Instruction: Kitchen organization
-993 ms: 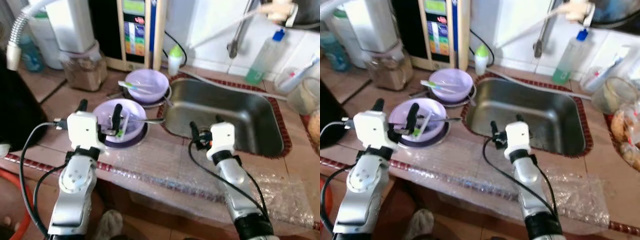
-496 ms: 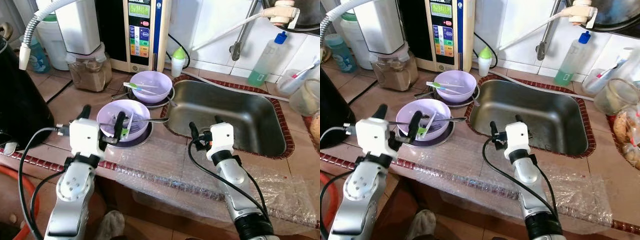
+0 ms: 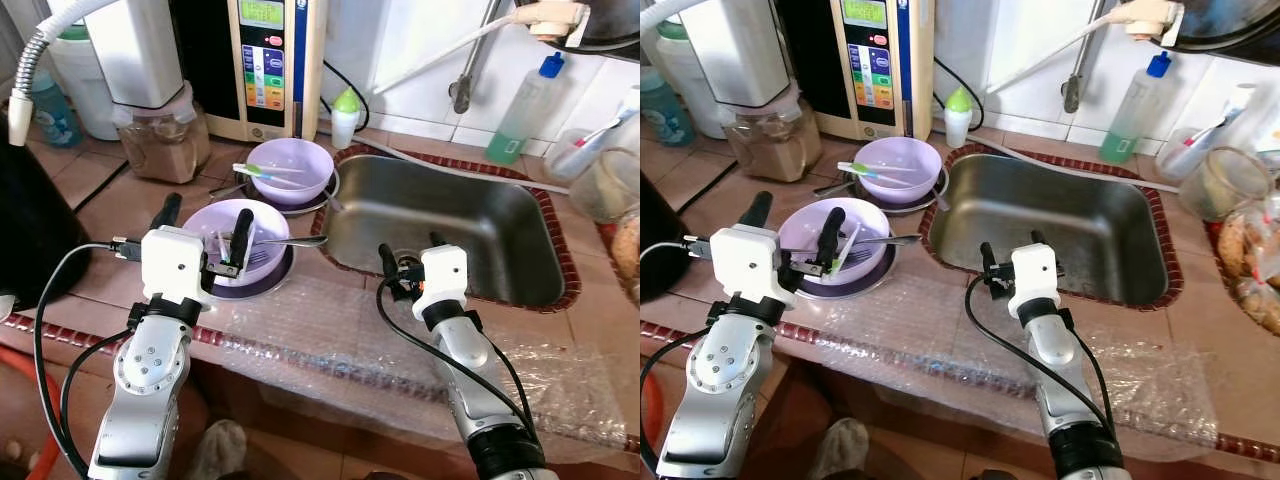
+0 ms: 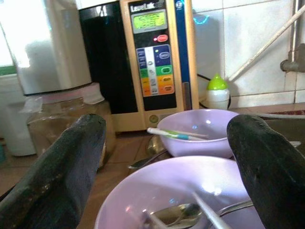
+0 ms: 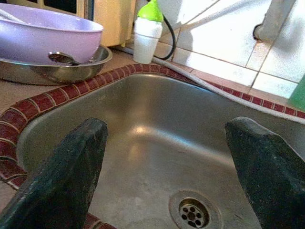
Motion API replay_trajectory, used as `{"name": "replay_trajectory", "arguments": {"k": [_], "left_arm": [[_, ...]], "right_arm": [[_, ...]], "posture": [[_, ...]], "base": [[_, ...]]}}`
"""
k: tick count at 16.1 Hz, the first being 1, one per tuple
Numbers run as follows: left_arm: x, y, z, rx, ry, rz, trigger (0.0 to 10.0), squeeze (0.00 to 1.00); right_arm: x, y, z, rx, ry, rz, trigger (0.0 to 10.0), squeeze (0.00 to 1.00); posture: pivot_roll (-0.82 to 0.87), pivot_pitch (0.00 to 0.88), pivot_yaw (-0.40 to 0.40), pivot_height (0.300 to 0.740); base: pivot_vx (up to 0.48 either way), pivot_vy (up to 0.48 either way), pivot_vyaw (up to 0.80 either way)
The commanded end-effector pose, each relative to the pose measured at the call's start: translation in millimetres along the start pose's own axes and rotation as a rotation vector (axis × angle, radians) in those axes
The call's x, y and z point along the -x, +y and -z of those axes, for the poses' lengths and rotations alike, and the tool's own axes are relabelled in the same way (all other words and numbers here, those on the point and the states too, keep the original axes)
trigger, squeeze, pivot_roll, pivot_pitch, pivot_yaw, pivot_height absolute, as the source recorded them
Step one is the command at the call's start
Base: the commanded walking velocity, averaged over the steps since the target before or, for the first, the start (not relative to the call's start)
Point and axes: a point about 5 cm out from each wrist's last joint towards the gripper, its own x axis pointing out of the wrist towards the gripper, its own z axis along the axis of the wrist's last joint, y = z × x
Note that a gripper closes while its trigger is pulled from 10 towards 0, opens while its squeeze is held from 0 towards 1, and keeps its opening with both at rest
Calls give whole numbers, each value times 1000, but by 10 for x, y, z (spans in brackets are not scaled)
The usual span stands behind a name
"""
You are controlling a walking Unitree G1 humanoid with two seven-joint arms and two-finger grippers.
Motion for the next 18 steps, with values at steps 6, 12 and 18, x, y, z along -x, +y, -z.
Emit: {"name": "replay_trajectory", "arguments": {"k": [6,12,18], "left_arm": [[-26,-9,-62,-5,-20,-1,10000,0],[-27,7,-70,-18,-25,-11,10000,0],[-36,48,-103,-78,-39,-48,10000,0]], "right_arm": [[-22,-17,19,7,2,1,10000,0],[-41,1,29,12,2,-10,10000,0],[-72,24,34,17,-2,-24,10000,0]], "posture": [[46,0,-35,740],[55,0,-40,740],[64,0,-46,740]], "base": [[0,-321,0],[0,-259,0],[0,0,0]]}}
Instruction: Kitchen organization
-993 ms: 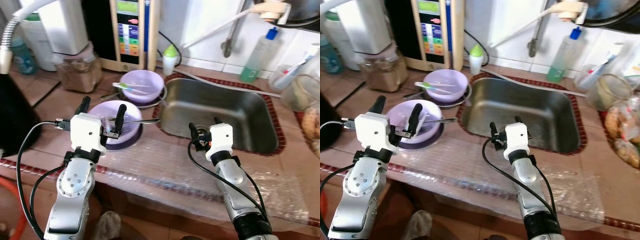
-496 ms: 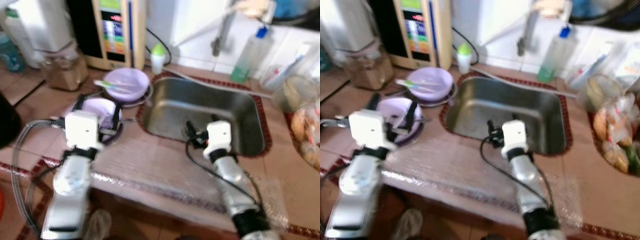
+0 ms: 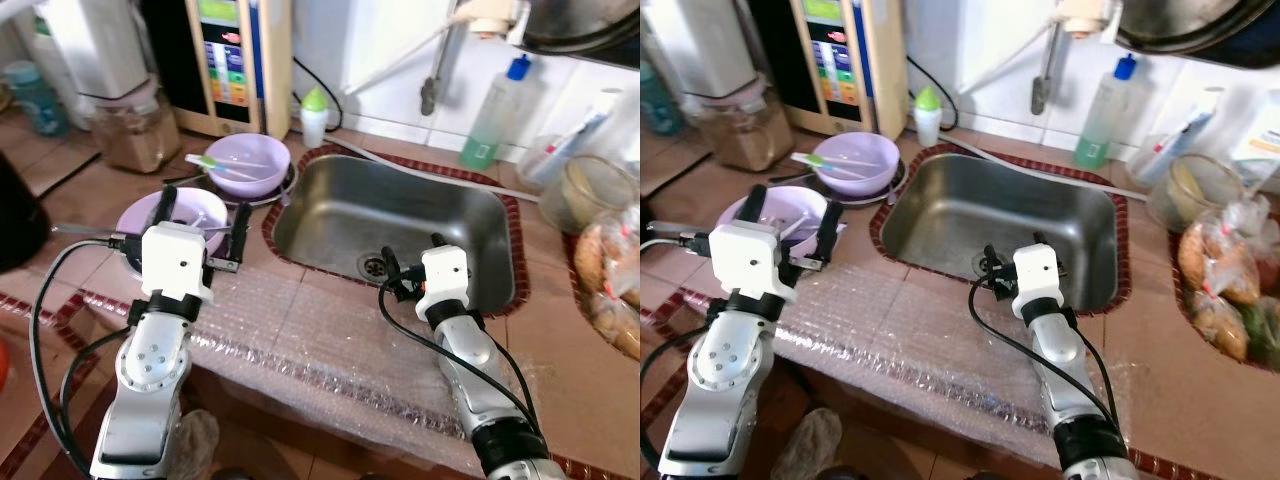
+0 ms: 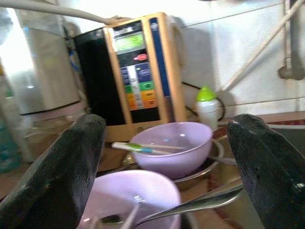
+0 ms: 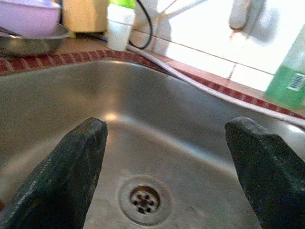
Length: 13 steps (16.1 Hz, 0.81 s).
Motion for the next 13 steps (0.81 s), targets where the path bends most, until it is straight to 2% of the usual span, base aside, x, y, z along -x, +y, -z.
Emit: {"name": "replay_trajectory", "arguments": {"k": [1,5,6,8,10,13], "left_arm": [[-11,16,-42,-18,-15,-4,10000,0],[73,8,96,0,46,-12,10000,0],[124,21,175,-18,73,-13,10000,0],[174,34,163,-15,64,-7,10000,0],[266,35,130,8,46,45,10000,0],[380,4,238,42,95,78,10000,0]], "right_arm": [[-34,26,-35,2,-17,-12,10000,0],[-7,26,-10,7,-12,-12,10000,0],[28,21,26,9,-1,-11,10000,0],[54,11,52,13,9,-9,10000,0],[87,6,95,17,25,-12,10000,0],[68,41,98,14,30,-38,10000,0]], "posture": [[64,0,-46,740],[59,0,-43,740],[55,0,-41,740],[54,0,-40,740],[61,0,-45,740],[65,0,-49,740]], "base": [[0,0,0],[0,0,0],[0,0,0],[0,0,0],[0,0,0],[0,0,0]]}}
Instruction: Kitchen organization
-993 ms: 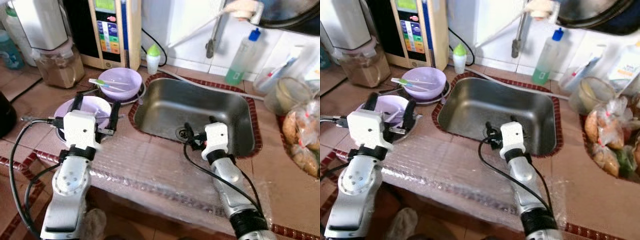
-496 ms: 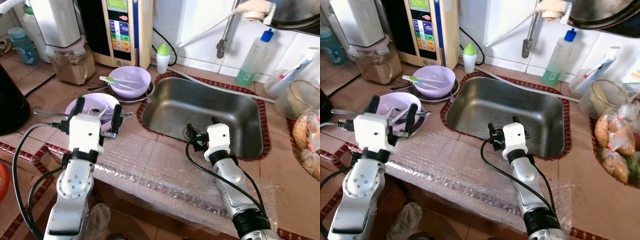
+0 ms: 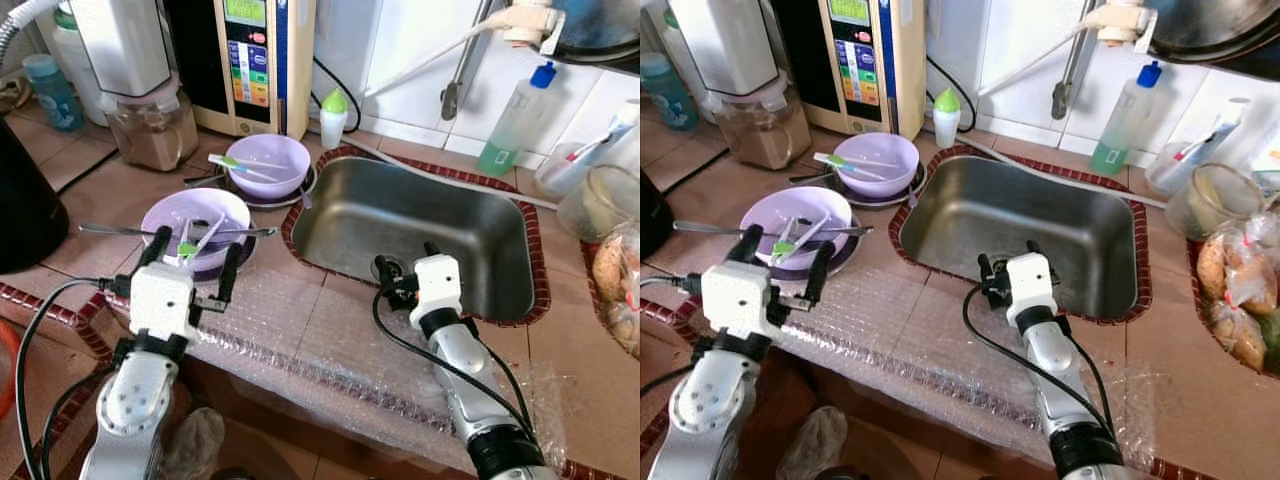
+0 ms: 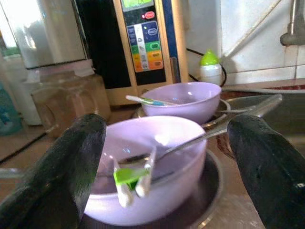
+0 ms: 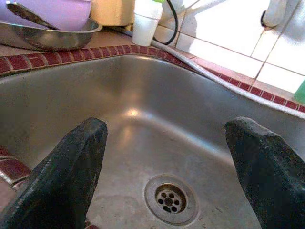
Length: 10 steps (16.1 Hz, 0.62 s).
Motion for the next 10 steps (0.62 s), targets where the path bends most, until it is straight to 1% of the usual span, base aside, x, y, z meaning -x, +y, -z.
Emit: {"name": "replay_trajectory", "arguments": {"k": [1,3,5,6,7,8,9,10], "left_arm": [[15,-20,40,12,10,7,10000,0],[29,-1,99,29,26,-13,10000,0],[30,24,183,48,47,-34,10000,0],[22,34,214,48,51,-39,8353,0],[15,38,227,50,52,-42,3961,0],[-17,34,249,56,51,-43,471,0],[-41,24,260,59,51,-41,0,0],[-48,20,264,61,51,-39,0,0]], "right_arm": [[-13,9,4,0,4,-20,10000,0],[-34,30,-18,0,-3,-38,10000,0],[-64,12,-34,5,-5,-42,10000,0],[-66,7,-38,5,-7,-43,10000,0],[-67,11,-40,-1,-7,-49,10000,0],[-64,63,-72,-37,-19,-105,10000,0],[-58,112,-102,-47,-32,-151,10000,0],[-56,128,-111,-49,-35,-164,10000,0]], "posture": [[74,0,-61,740],[77,0,-70,740],[75,0,-73,740],[74,0,-73,740],[73,0,-72,740],[71,0,-70,740],[69,0,-70,740],[67,0,-70,740]], "base": [[0,0,0],[0,0,0],[0,0,0],[0,0,0],[0,0,0],[0,0,0],[0,0,0],[0,0,0]]}}
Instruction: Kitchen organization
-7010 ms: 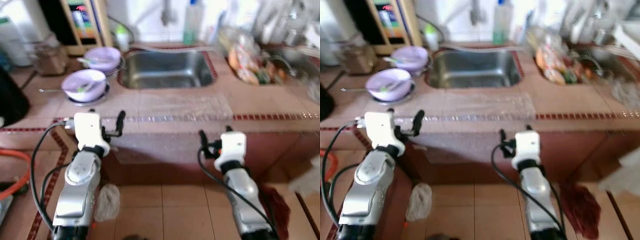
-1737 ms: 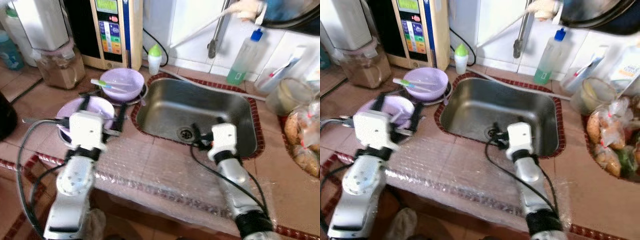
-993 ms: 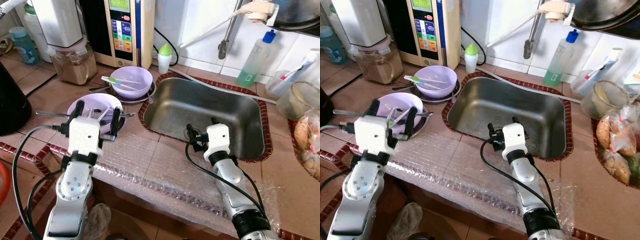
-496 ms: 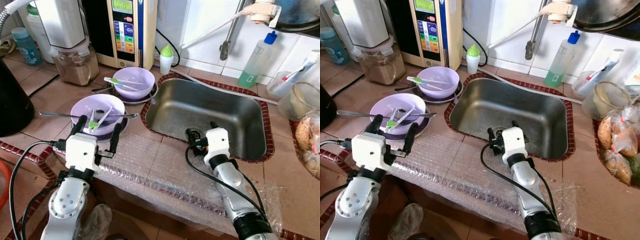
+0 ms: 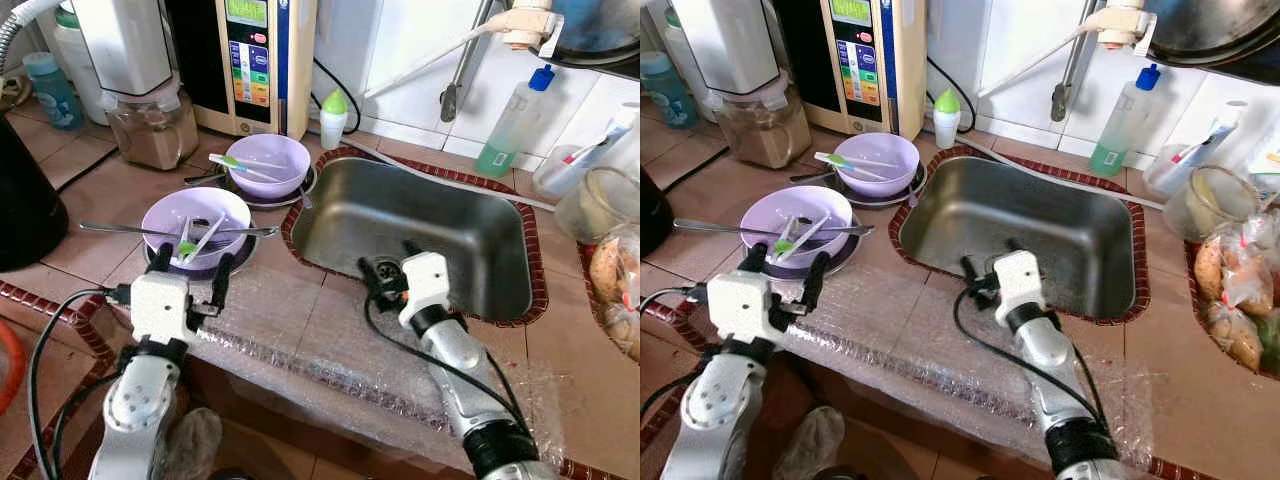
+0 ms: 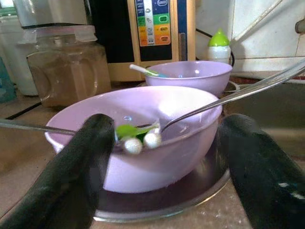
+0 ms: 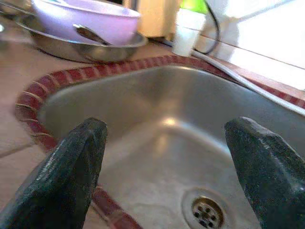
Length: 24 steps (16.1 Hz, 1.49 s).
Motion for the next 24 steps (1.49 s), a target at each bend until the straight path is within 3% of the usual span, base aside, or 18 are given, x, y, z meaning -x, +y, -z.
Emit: {"name": "replay_trajectory", "arguments": {"k": [1,9,15,16,17,18,19,22,23,24], "left_arm": [[-22,-25,14,0,-4,10,0,0],[-70,-64,87,-9,-9,50,0,0],[-98,-74,27,-48,-45,64,0,0],[-105,-87,13,-56,-51,73,1608,0],[-114,-100,-2,-65,-56,83,5922,0],[-119,-109,-7,-71,-59,90,8549,0],[-125,-129,-6,-96,-55,107,10000,0],[-126,-128,-9,-109,-59,108,10000,0],[-131,-125,-25,-107,-69,107,4667,0],[-137,-117,-41,-108,-78,100,0,0]], "right_arm": [[-2,12,-32,12,-8,-23,10000,0],[48,-21,13,9,7,-4,10000,0],[52,-25,21,16,10,-7,10000,0],[52,-23,25,16,10,-7,10000,0],[50,-20,25,16,11,-8,10000,0],[50,-20,24,16,10,-9,10000,0],[52,-19,25,16,11,-10,10000,0],[58,-27,31,17,13,-7,10000,0],[62,-30,32,17,14,-5,10000,0],[65,-31,32,18,14,-5,10000,0]], "posture": [[63,0,-66,740],[47,0,-45,740],[48,0,-46,740],[48,0,-47,740],[48,0,-47,740],[48,0,-47,740],[49,0,-47,740],[45,0,-47,740],[42,0,-46,740],[42,0,-46,740]], "base": [[0,0,0],[0,0,0],[0,0,0],[0,0,0],[0,0,0],[0,0,0],[0,0,0],[0,0,0],[0,0,0],[0,0,0]]}}
